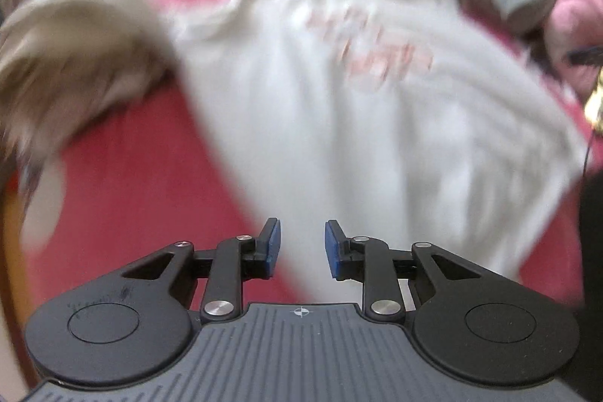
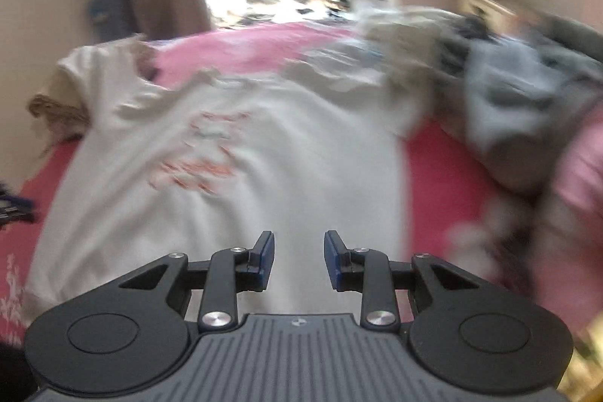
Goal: Fold clothes
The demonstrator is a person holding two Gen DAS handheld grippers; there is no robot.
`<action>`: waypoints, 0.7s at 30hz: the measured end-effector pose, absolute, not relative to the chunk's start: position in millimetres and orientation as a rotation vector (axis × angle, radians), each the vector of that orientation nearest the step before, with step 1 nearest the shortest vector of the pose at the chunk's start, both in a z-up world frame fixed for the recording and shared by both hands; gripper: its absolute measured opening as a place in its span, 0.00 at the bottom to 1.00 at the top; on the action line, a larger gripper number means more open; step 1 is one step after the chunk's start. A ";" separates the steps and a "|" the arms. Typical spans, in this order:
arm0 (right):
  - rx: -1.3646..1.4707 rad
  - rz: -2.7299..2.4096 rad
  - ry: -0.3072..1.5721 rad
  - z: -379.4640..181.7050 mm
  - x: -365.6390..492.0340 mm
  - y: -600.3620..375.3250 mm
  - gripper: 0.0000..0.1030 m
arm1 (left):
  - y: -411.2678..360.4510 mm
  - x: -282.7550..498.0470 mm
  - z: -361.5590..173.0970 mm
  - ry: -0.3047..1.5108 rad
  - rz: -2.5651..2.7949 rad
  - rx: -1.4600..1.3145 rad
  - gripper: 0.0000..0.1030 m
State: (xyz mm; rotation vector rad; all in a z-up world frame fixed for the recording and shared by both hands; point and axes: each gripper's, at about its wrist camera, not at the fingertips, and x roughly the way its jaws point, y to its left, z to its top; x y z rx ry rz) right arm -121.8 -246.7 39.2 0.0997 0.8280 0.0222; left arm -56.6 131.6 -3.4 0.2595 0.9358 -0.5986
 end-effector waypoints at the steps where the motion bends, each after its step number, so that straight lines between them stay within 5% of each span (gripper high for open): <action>1: 0.093 0.048 0.824 31.9 -103.5 -236.4 0.30 | 116.7 -44.0 -9.4 0.921 -0.599 0.236 0.28; 10: 0.131 -0.018 0.959 -47.9 -46.8 -241.9 0.27 | 104.3 16.7 -66.0 0.933 -0.488 0.111 0.29; 12: 0.207 -0.067 0.991 -55.8 -56.0 -269.4 0.15 | 116.3 11.2 -61.2 0.916 -0.509 0.120 0.29; 21: 0.176 -0.015 0.870 -6.7 8.6 -262.9 0.19 | 107.2 99.6 -34.7 0.800 -0.492 0.040 0.31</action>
